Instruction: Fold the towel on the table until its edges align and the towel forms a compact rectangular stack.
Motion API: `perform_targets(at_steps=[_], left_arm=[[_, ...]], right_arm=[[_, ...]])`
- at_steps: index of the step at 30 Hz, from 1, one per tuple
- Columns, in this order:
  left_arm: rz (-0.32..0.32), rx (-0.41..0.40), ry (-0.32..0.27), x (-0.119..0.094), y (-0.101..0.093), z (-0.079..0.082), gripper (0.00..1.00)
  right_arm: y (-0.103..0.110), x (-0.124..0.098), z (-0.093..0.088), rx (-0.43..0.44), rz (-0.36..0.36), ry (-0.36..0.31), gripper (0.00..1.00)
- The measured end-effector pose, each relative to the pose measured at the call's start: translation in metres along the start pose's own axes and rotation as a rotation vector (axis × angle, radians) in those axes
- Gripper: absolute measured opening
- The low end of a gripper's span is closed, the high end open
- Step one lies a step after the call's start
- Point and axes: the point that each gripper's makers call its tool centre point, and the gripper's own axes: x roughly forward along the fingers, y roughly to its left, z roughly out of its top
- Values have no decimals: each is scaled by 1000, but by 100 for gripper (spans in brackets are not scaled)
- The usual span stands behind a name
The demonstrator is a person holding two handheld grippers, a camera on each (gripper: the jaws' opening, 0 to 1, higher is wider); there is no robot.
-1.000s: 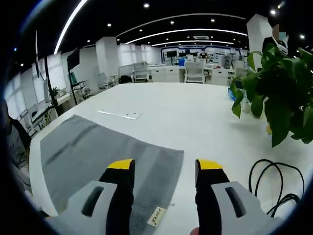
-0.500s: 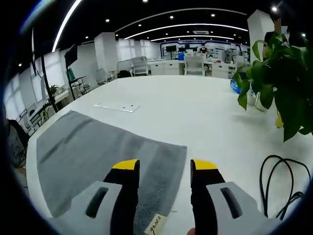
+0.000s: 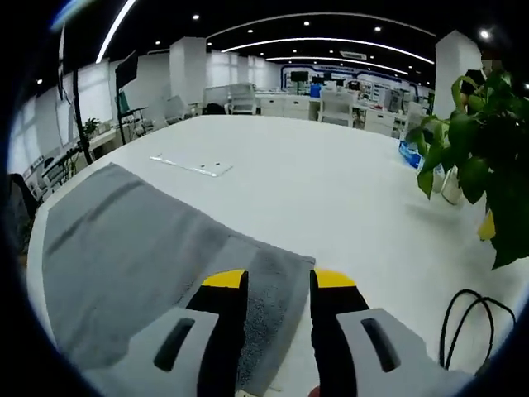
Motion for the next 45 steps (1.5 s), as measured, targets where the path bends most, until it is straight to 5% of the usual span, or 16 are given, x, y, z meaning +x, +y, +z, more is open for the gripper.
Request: perform_targets(at_steps=[11,23,25,28,33,39,45], left_arm=[[-8,-6,-21,-1,0,0,26],[22,22,-42,0,6,0,18],[48,-45,-31,0,10,0,9],[23,-187,-42,1,7,2,7],[18,-186,-33,3,2,2,6],[-35,-258,-72,12,-14,17,6],[-66,-199,-145,8,-23,50,5]], right_arm=[[-18,29,-8,13,-17,29,25],[-10,26,-6,54,17,13,14],[-1,22,-7,62,53,20,4],[-2,16,-9,72,52,24,4],[-5,5,-15,71,58,33,1],[-18,-10,-25,74,37,44,1],[-41,-29,-28,60,-9,53,0]])
